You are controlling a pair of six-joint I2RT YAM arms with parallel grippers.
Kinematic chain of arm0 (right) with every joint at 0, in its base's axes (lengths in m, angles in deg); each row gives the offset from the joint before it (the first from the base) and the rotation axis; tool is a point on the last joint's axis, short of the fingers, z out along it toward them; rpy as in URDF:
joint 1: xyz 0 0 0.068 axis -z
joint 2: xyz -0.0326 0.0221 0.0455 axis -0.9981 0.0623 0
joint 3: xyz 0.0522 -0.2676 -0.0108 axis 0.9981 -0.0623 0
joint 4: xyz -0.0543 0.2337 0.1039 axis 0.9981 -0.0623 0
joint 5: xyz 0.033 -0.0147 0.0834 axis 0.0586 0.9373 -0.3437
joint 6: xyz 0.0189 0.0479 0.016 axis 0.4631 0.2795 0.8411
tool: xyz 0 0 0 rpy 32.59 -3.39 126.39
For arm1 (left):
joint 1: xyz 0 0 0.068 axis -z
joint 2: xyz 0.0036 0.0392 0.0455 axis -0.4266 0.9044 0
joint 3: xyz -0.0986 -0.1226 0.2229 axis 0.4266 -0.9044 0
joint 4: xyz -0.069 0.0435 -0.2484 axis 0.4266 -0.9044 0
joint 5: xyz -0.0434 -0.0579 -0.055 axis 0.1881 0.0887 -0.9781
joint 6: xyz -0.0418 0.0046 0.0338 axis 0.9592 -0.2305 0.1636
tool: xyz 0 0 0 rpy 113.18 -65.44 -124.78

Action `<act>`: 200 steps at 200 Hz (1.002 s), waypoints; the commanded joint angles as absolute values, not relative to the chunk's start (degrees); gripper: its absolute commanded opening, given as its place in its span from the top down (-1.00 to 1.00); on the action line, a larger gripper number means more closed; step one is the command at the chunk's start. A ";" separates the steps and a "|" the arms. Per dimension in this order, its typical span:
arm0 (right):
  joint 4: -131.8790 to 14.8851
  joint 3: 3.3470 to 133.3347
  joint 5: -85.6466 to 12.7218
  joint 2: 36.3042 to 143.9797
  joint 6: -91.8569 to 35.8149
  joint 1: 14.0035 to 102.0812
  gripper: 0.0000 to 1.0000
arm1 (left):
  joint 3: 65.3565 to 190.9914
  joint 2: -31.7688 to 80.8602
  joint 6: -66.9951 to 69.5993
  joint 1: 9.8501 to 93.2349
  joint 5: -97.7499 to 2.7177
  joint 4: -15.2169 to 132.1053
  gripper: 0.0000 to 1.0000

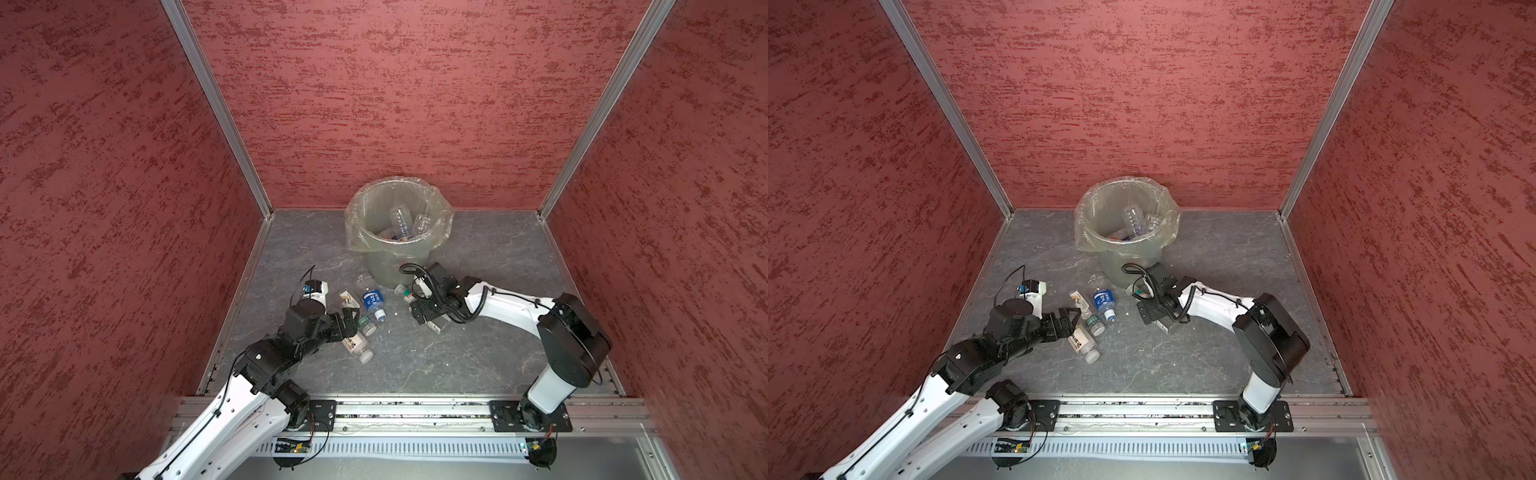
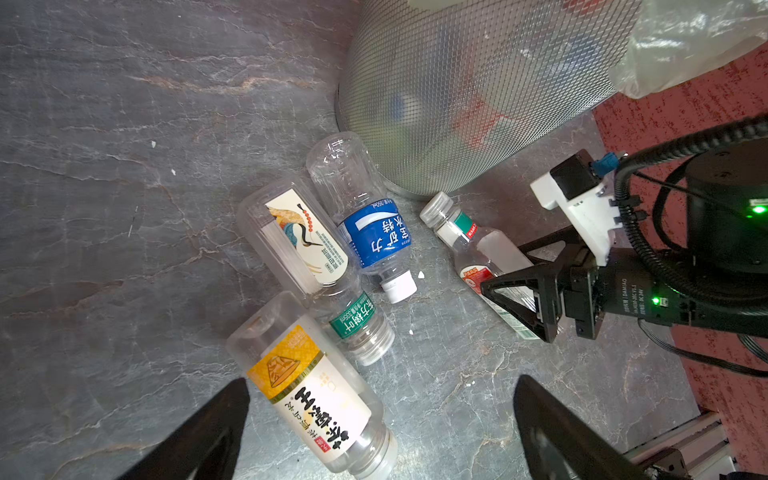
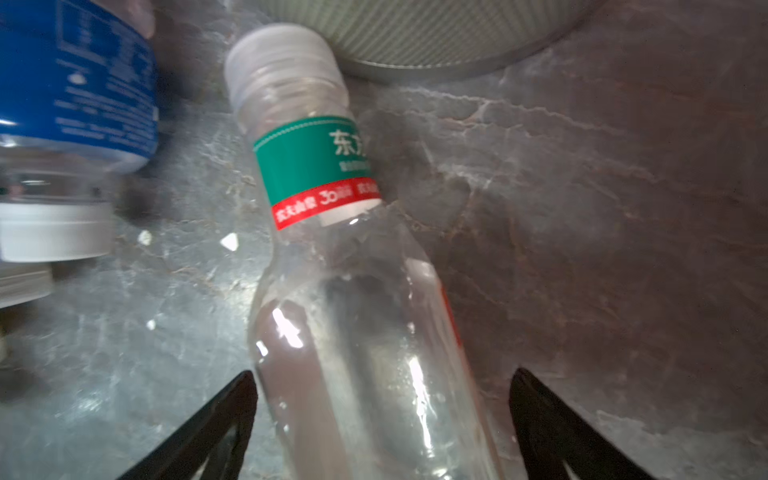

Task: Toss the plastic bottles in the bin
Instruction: 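Lower the right gripper onto the clear green-labeled bottle beside the wastebasket, then close the right gripper around the green-labeled bottle's neck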

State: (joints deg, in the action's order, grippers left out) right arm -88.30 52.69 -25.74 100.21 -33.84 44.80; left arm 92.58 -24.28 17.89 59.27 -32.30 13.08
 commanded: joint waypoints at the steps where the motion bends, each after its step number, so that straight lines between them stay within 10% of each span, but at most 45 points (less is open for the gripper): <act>1: -91.90 55.29 -19.36 101.48 -34.80 43.39 -0.90 | 92.53 -24.46 18.06 58.97 -32.87 13.47 -0.99; 200: -95.43 60.81 -24.78 108.24 -40.82 41.18 -0.61 | 93.01 -22.89 17.44 58.62 -33.84 14.52 -0.99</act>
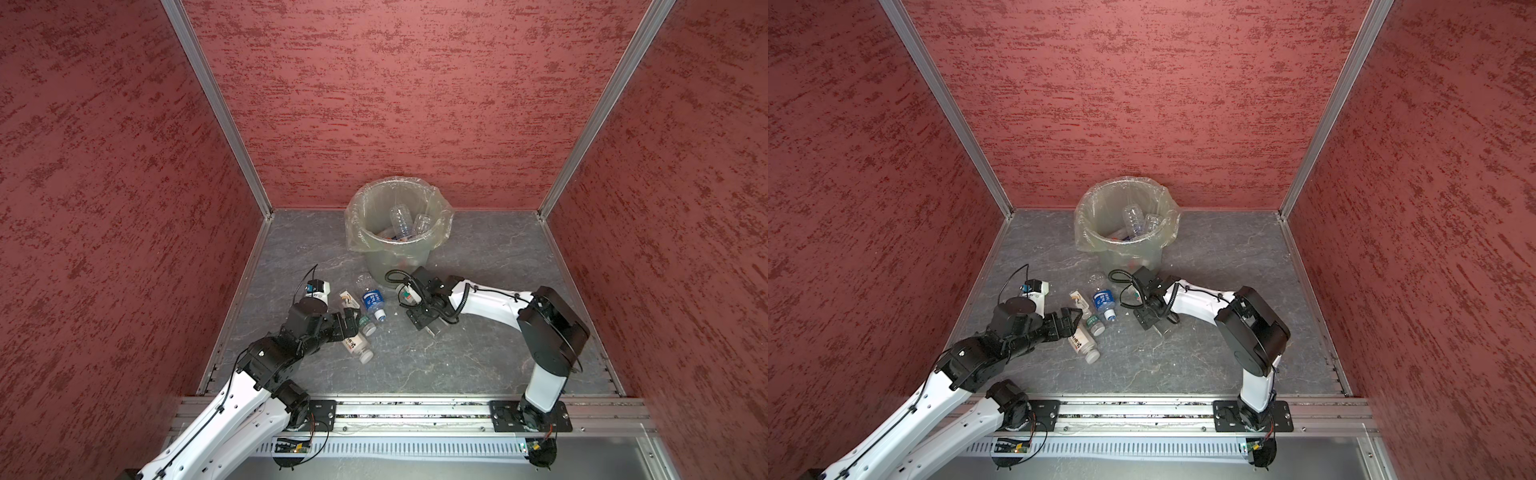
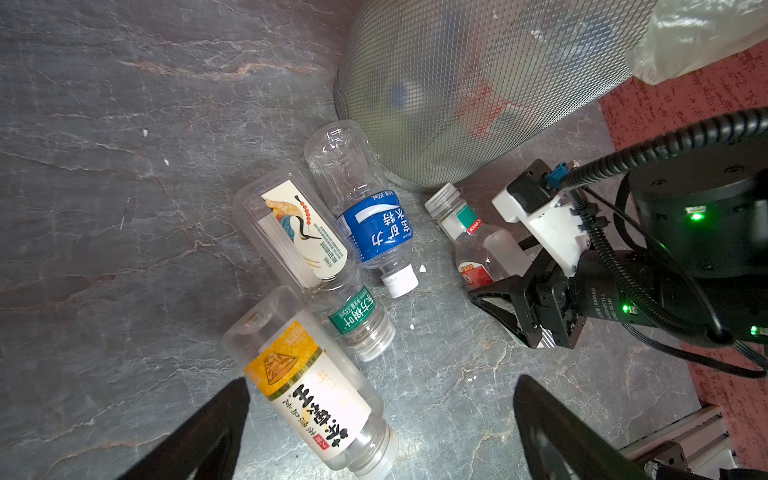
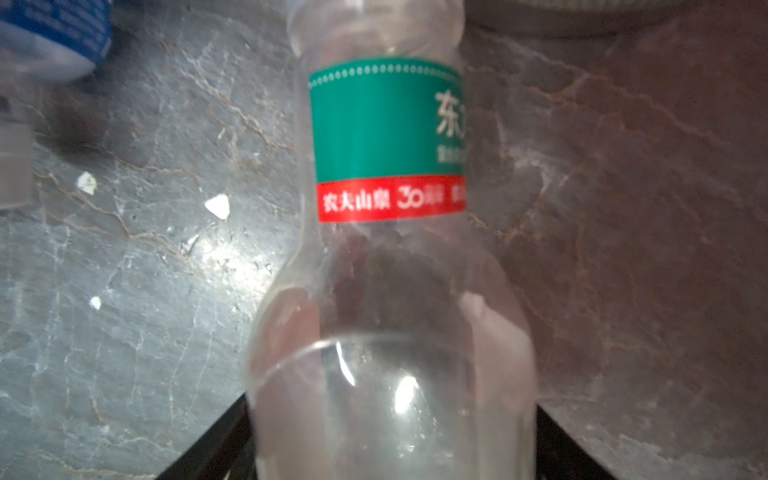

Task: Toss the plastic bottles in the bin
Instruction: 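Close the right gripper around the green-labeled bottle's neck, then lift the green-labeled bottle off the table with the right gripper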

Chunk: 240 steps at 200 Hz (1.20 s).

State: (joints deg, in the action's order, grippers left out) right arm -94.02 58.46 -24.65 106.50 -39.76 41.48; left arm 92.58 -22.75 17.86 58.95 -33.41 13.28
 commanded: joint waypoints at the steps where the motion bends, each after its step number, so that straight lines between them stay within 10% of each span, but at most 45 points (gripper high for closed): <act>1: -95.54 60.88 -24.80 108.29 -40.85 41.13 -0.61 | 93.05 -22.93 17.41 58.59 -33.89 14.51 -0.99; 164: -100.04 61.28 -23.16 111.98 -41.59 40.46 -0.48 | 92.37 -23.05 17.57 58.41 -34.40 14.45 -0.99; 240: -100.35 61.58 -22.73 111.24 -41.49 40.46 -0.07 | 92.35 -24.19 17.67 58.40 -34.19 13.53 -0.99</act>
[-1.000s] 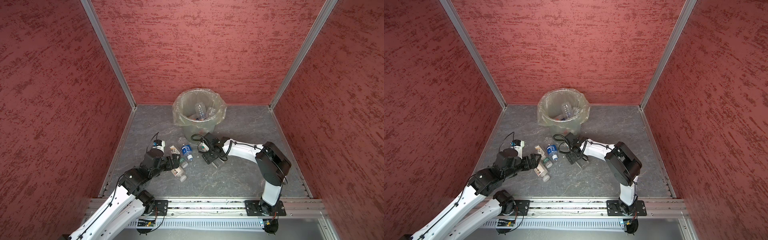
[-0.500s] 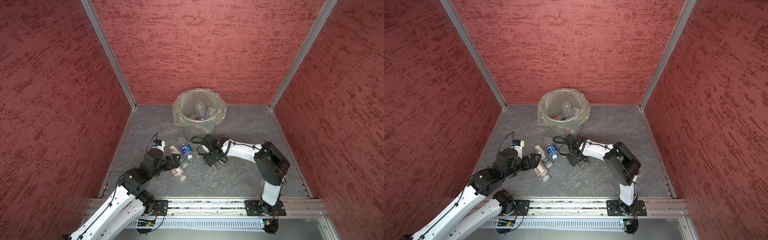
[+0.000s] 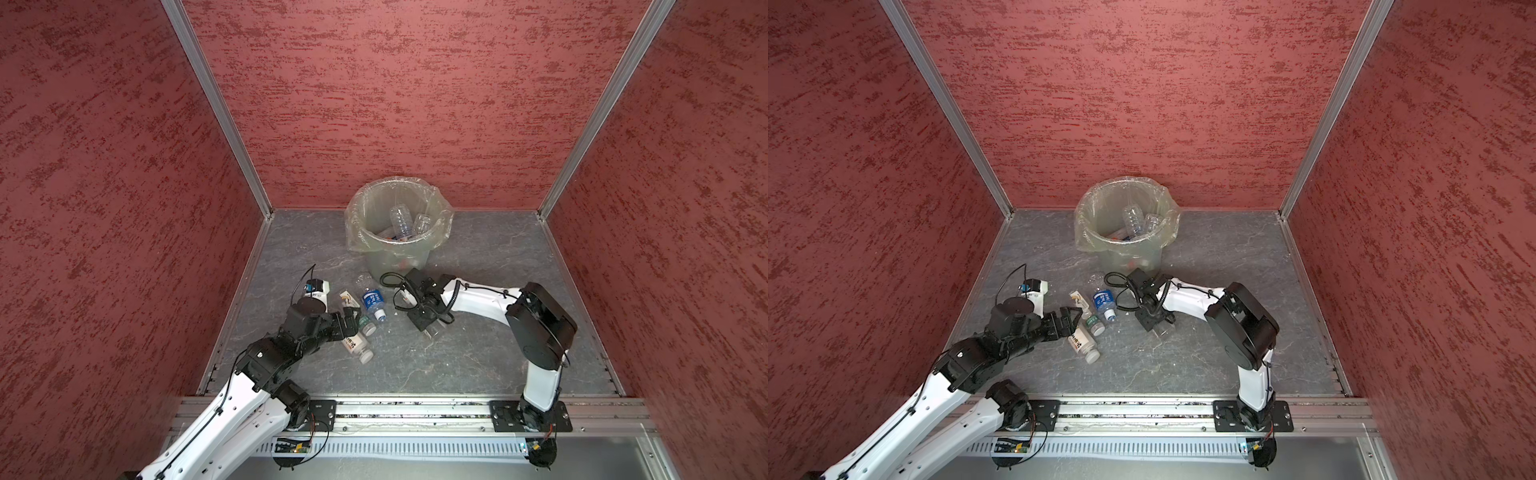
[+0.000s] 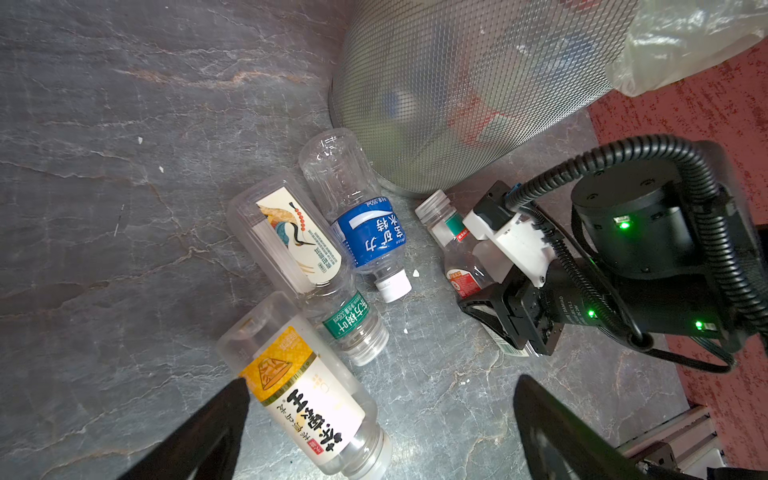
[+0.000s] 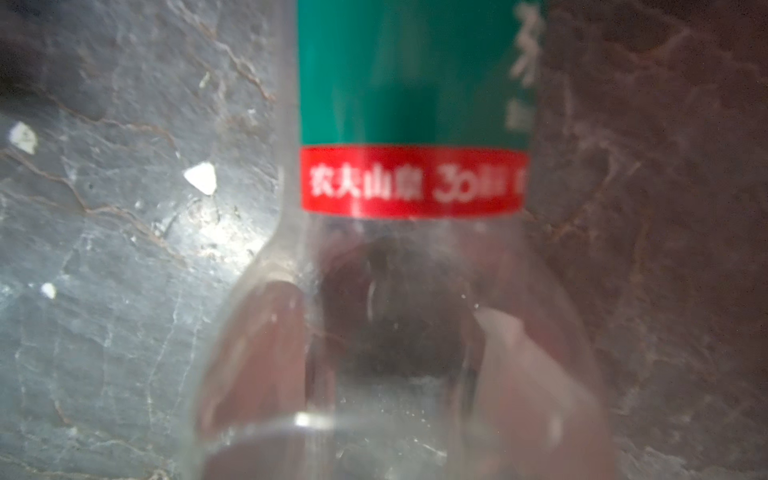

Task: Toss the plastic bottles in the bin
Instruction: 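Lift the green-labeled bottle off the table with the right gripper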

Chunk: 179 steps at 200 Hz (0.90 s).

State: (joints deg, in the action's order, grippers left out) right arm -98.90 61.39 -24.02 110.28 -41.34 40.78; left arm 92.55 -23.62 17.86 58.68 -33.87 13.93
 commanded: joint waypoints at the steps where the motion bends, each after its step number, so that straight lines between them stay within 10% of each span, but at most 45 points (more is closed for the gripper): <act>1: -100.33 61.58 -22.72 111.20 -41.45 40.46 -0.06 | 92.32 -24.20 17.71 58.44 -34.23 13.53 -0.99; 179: -99.46 53.64 -21.80 93.62 -36.90 37.08 0.60 | 92.65 -23.86 17.48 58.45 -35.21 12.78 -0.99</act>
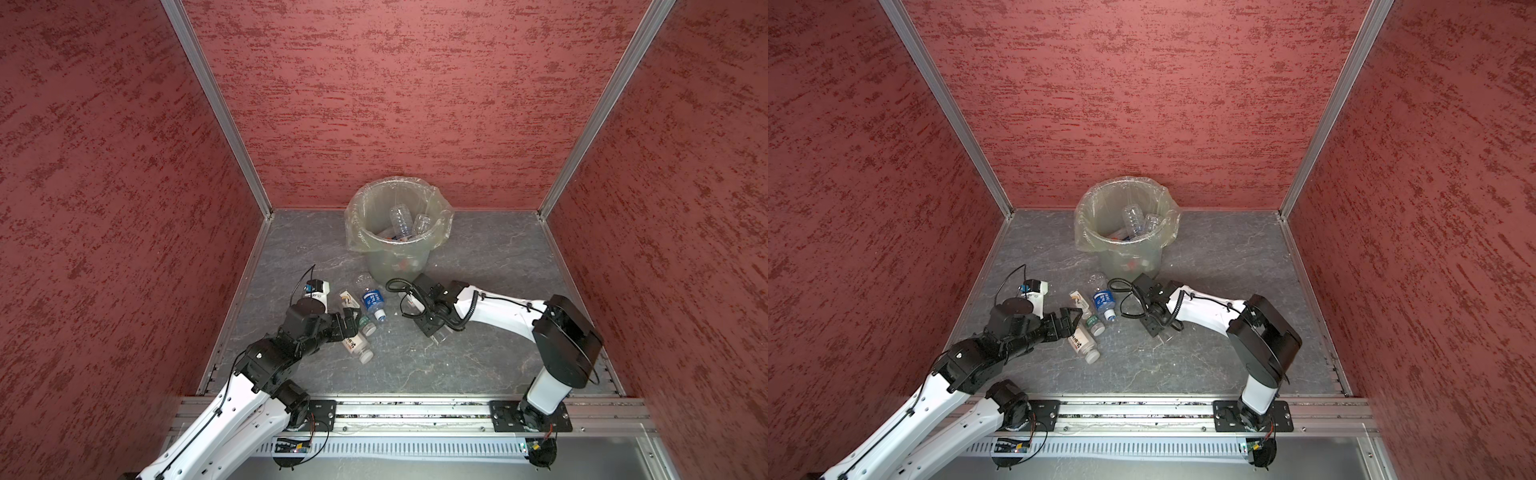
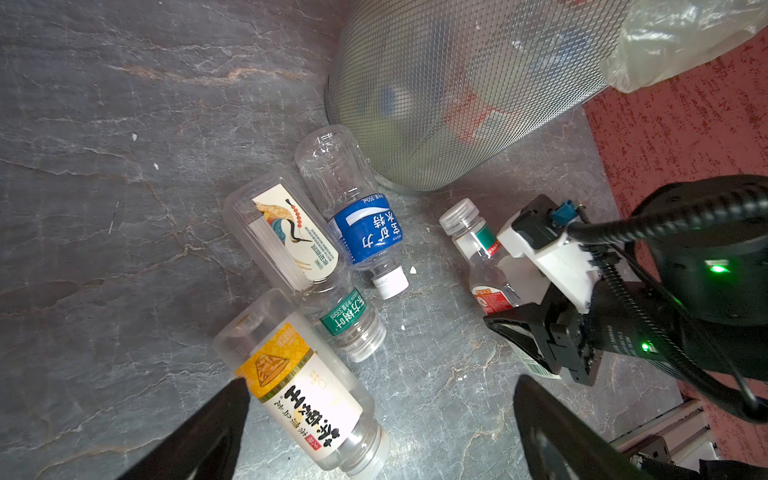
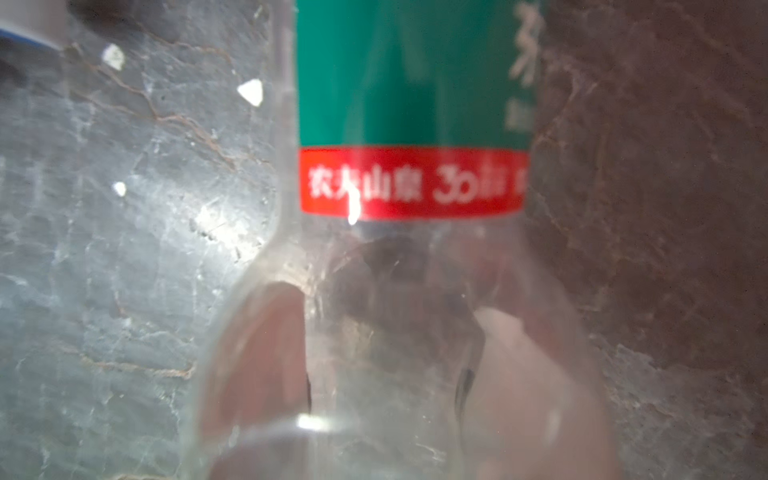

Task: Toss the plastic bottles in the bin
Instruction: 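Lift the green-labeled bottle off the table with the right gripper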

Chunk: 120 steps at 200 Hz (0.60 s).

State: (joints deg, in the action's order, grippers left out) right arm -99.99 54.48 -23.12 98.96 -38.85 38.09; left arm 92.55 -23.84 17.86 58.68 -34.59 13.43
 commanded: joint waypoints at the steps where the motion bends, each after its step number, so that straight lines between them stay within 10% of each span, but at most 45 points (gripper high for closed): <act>1: -99.40 53.61 -21.82 93.42 -36.83 37.06 0.61 | 92.65 -23.85 17.48 58.46 -35.23 12.80 -0.99; 120: -96.10 49.94 -12.90 68.76 -31.33 31.12 0.67 | 92.82 -18.99 15.77 62.04 -38.15 16.96 -0.99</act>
State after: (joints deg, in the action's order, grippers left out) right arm -98.55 50.88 -17.39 72.45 -33.29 32.43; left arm 92.55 -19.82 17.14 60.54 -37.87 14.94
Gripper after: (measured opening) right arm 0.546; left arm 0.994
